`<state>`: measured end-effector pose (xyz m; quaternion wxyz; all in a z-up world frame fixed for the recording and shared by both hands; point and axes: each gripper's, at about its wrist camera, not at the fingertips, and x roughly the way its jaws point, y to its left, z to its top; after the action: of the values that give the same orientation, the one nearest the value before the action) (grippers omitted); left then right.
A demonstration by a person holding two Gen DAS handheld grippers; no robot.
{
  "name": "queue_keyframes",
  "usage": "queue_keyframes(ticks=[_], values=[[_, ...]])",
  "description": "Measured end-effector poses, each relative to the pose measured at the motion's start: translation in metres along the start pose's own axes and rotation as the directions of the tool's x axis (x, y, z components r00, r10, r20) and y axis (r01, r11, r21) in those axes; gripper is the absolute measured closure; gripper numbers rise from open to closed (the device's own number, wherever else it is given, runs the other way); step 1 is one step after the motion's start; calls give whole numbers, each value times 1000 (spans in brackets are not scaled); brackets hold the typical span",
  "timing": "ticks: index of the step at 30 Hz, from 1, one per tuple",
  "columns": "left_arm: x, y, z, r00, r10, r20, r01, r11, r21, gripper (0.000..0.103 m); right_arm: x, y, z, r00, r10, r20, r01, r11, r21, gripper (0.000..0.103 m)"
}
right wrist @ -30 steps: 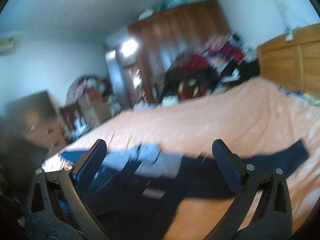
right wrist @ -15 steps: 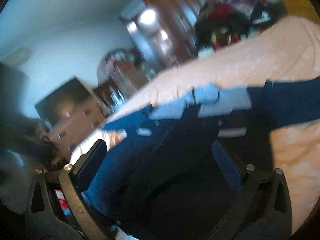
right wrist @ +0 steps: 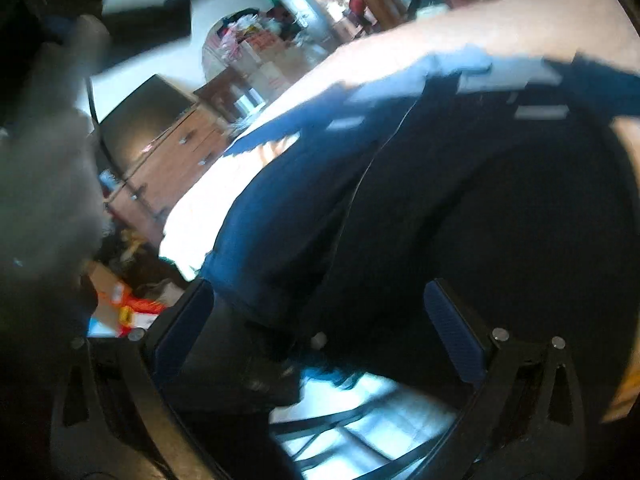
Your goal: Fold small clothes
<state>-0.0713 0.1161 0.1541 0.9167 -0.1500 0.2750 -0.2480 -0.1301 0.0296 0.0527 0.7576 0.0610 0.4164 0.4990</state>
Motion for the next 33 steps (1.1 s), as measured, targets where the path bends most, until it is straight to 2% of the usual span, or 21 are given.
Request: queue_keyframes(ticks=[1,3,4,5,6,9,10,11,13,14,16,17,19,20,22,24,26,28,30,32,33], values=[[2,12,-2,994,107,26,-108,993,57,0,-6,-11,11,998,-63,12,63,998,6,0],[10,34,-6,971,234,41,-237,965,109,0,-16,-42,32,974,-223,33,223,975,22,0],[22,59,-12,940,341,21,-341,931,133,0,-19,-64,43,940,-342,21,341,940,26,0],[29,72,-15,923,386,-1,-382,914,138,0,-21,-87,53,896,-444,2,444,896,34,0],[43,104,-24,890,453,-54,-443,886,134,0,-24,-103,59,866,-499,-3,499,866,41,0],[66,174,-44,820,541,-185,-537,840,75,0,-34,-159,72,746,-665,-29,665,742,80,0],[71,202,-52,790,569,-229,-576,816,42,0,-35,-171,71,715,-698,-40,699,711,81,0],[74,219,-58,770,583,-257,-599,800,20,0,-31,-186,68,674,-735,-78,739,670,73,0],[80,261,-76,732,590,-342,-641,765,-53,0,-19,-204,60,650,-741,-168,757,651,57,0],[83,269,-82,727,585,-358,-646,760,-70,0,-14,-206,54,652,-735,-184,754,655,53,0],[87,275,-90,724,593,-353,-652,755,-68,0,-15,-201,46,643,-750,-152,763,645,44,0],[91,278,-93,712,606,-353,-661,749,-47,0,-17,-202,44,644,-750,-149,763,643,67,0],[99,273,-96,680,640,-357,-686,728,-1,0,-21,-206,40,665,-732,-144,746,651,138,0],[101,271,-97,674,649,-353,-691,723,9,0,-25,-207,38,680,-722,-130,733,661,164,0],[98,271,-98,680,649,-341,-690,724,1,0,-28,-210,37,710,-694,-119,702,687,186,0],[96,273,-100,692,639,-336,-683,730,-18,0,-28,-212,47,739,-656,-153,674,718,174,0],[90,271,-99,700,638,-319,-679,734,-22,0,-36,-213,57,780,-599,-181,625,757,190,0],[89,270,-100,699,643,-314,-681,732,-17,0,-59,-221,70,824,-544,-160,567,782,260,0],[92,271,-100,694,645,-320,-684,729,-13,0,-92,-238,89,838,-536,-103,539,782,314,0],[92,271,-100,695,643,-323,-683,730,-15,0,-129,-270,110,833,-552,-44,524,760,384,0],[92,272,-101,695,642,-324,-682,731,-15,0,-151,-296,121,820,-572,-17,520,734,437,0]])
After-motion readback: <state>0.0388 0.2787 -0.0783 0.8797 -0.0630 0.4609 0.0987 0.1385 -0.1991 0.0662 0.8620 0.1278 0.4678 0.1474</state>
